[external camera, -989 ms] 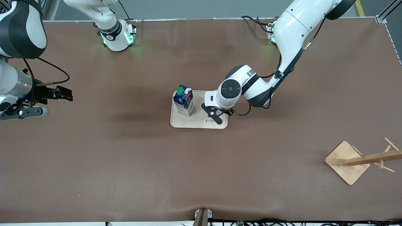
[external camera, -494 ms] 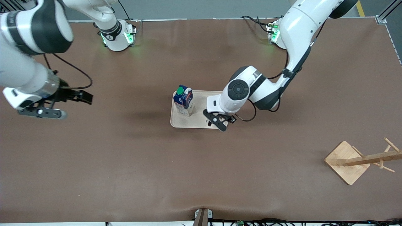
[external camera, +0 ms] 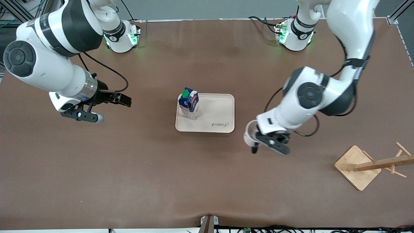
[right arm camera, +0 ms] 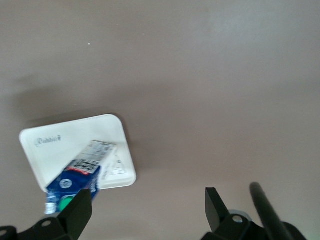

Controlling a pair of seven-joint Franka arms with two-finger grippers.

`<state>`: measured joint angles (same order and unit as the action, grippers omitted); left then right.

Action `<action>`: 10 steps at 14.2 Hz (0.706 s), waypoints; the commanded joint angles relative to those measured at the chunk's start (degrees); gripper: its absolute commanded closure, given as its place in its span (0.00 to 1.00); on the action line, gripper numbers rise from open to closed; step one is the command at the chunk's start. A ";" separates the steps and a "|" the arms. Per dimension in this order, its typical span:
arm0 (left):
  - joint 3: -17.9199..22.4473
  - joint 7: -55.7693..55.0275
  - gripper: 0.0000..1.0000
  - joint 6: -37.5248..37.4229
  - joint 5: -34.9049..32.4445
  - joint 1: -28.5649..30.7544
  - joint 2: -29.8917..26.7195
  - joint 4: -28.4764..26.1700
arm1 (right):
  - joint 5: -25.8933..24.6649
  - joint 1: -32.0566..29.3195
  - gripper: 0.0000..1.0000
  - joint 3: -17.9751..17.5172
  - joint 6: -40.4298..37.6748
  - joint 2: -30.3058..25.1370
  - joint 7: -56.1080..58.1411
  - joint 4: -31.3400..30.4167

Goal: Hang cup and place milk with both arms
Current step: 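Lift the mug with the left gripper while the right gripper reaches the carton, then grasp the milk carton with the right gripper while the left carries the mug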

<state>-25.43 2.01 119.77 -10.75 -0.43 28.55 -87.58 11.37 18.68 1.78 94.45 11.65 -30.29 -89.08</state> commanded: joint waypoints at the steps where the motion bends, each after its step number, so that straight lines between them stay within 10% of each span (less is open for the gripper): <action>1: -0.94 0.63 1.00 -5.05 1.35 3.58 -1.39 1.88 | 1.37 7.04 0.00 0.50 0.64 3.72 -9.49 1.45; 10: -0.94 4.75 1.00 -17.03 1.26 18.52 -5.08 5.32 | 1.72 17.35 0.00 0.50 9.34 12.08 -19.98 1.89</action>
<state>-25.79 5.05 104.34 -10.39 15.49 24.49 -82.17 12.15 34.89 1.66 103.48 22.80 -48.44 -88.85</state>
